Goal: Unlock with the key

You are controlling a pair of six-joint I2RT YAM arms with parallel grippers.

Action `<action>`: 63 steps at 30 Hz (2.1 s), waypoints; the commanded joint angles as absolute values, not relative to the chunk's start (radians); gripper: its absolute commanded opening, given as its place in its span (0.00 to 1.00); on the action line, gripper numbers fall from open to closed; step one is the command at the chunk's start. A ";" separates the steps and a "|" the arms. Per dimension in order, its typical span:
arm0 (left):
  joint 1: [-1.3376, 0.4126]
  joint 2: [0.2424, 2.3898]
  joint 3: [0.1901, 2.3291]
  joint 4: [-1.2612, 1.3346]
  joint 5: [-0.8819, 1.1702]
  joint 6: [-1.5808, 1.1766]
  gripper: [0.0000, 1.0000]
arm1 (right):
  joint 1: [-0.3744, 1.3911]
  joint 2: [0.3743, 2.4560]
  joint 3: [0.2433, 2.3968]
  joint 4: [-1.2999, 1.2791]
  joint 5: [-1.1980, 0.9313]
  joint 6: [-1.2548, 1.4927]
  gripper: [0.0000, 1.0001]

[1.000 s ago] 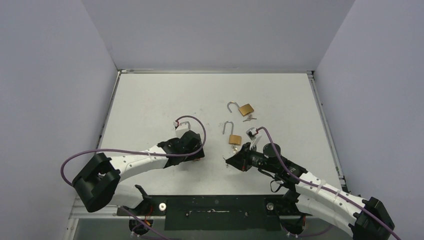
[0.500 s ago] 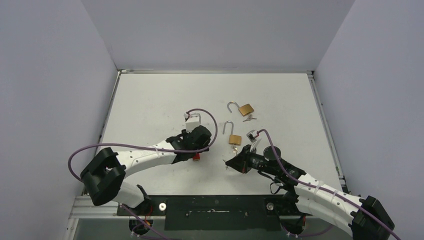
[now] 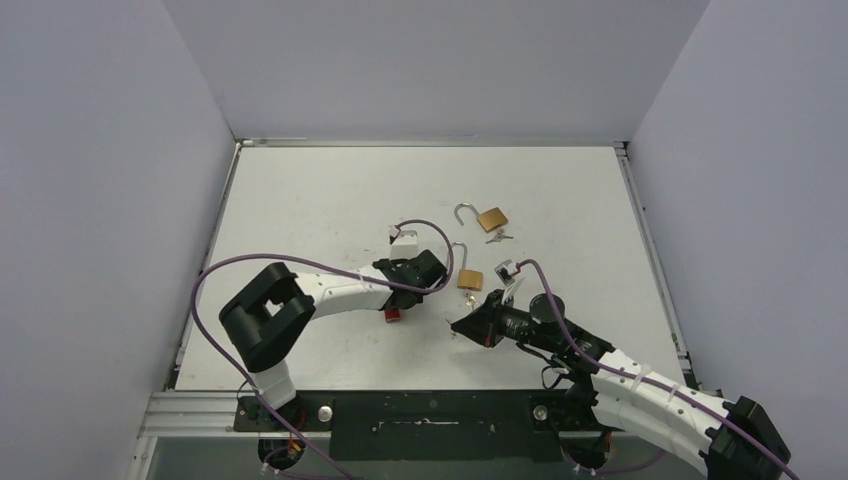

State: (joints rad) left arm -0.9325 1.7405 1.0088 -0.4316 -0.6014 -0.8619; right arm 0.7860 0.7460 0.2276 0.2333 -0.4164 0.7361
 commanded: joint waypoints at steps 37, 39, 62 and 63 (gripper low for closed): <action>-0.923 1.359 0.725 0.322 0.160 -0.608 0.00 | 0.775 0.804 0.349 -0.064 -0.040 0.754 0.00; -0.923 1.362 0.680 0.401 0.232 -0.625 0.00 | 0.774 0.814 0.374 -0.125 0.025 0.760 0.00; -0.917 1.886 0.430 1.478 0.413 -1.244 0.00 | 0.746 0.889 0.453 -0.330 0.233 0.831 0.00; -0.914 1.910 0.419 1.507 0.401 -1.255 0.00 | 0.745 0.889 0.453 -0.333 0.231 0.831 0.00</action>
State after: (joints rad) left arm -0.9215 1.8412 0.4404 1.2560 0.3855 -1.1912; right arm 0.7521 0.9012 0.4259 -0.3344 0.2104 0.8146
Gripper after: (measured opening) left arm 0.028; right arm 0.031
